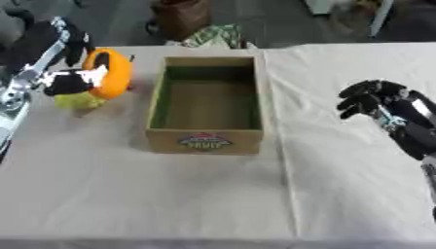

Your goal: Pick up objects on the table and place them in the box.

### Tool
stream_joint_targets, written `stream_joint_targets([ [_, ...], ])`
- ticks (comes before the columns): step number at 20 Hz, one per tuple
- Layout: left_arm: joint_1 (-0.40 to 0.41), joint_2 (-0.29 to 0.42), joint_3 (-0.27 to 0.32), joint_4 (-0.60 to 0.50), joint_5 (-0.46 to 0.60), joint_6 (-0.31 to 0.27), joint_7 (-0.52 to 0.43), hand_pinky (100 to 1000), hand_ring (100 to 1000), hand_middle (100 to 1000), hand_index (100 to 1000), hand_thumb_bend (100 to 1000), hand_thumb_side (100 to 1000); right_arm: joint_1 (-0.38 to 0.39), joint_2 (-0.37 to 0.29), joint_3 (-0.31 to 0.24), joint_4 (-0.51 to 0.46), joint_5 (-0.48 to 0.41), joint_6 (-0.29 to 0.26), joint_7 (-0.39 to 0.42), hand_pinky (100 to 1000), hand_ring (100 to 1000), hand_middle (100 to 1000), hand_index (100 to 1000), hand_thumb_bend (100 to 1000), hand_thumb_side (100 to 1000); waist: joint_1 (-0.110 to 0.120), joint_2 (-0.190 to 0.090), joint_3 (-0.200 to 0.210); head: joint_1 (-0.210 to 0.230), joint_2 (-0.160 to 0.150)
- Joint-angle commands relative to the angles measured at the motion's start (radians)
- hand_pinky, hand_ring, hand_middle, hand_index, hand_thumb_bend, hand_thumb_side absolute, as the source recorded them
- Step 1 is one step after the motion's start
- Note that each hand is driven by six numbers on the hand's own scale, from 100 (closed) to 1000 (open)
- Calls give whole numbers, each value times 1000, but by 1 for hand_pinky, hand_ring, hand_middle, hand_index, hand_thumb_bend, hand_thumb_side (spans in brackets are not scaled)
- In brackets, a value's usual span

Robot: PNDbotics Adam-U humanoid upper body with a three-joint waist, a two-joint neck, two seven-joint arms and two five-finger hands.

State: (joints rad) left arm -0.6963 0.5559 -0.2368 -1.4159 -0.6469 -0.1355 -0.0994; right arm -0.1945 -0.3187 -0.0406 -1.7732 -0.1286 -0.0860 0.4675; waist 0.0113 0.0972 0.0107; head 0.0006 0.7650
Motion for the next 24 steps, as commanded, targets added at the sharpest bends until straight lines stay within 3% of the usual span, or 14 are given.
stream_joint_targets([
  [1,-58,-45,-19,53,-24,-28,-21,463,302,255,472,100,317,-17,-3,4,-10,-9,-2,9,617,670,674,713,100,490,-2,-12,-10,15,1],
  [10,-117,-189,-40,262,-128,-117,-8,494,380,333,542,100,289,-28,4,17,-10,-13,-5,23,617,669,674,713,100,491,-9,-4,-60,46,-7],
  [13,-116,-217,-37,295,-123,-129,31,534,466,427,626,100,226,-29,7,18,-10,-13,-4,25,617,669,673,713,100,491,-10,-2,-64,50,-8],
  [14,-113,-220,-37,295,-110,-133,46,549,495,459,650,100,289,-29,7,17,-10,-13,-4,25,617,669,673,713,100,491,-10,-2,-64,50,-9],
  [15,-109,-220,-39,293,-94,-135,56,596,583,539,705,109,498,-28,7,17,-10,-13,-4,25,617,669,673,713,100,492,-10,-2,-64,49,-10],
  [16,-103,-216,-42,286,-68,-136,60,615,619,571,725,176,569,-28,7,16,-10,-12,-4,25,617,669,673,713,100,492,-10,-2,-63,48,-10],
  [17,-98,-208,-44,271,-40,-134,59,652,689,633,756,320,696,-27,7,15,-9,-11,-3,24,617,668,673,713,100,492,-9,-2,-61,47,-10],
  [18,-94,-196,-46,250,-12,-131,56,664,713,659,764,373,743,-26,7,15,-9,-10,-3,24,617,668,672,712,100,493,-8,-2,-59,46,-10],
  [19,-90,-185,-47,229,12,-124,51,675,729,680,772,423,784,-25,7,14,-9,-10,-3,23,617,668,672,712,100,493,-8,-2,-58,45,-10],
  [23,-81,-160,-50,168,76,-93,30,688,737,699,789,428,777,-24,8,14,-9,-9,-2,24,617,668,671,712,100,492,-7,-3,-56,44,-10],
  [24,-75,-148,-41,153,86,-89,34,685,729,692,791,381,738,-21,6,11,-8,-8,-2,22,617,667,671,712,100,492,-5,-5,-46,35,-8],
])
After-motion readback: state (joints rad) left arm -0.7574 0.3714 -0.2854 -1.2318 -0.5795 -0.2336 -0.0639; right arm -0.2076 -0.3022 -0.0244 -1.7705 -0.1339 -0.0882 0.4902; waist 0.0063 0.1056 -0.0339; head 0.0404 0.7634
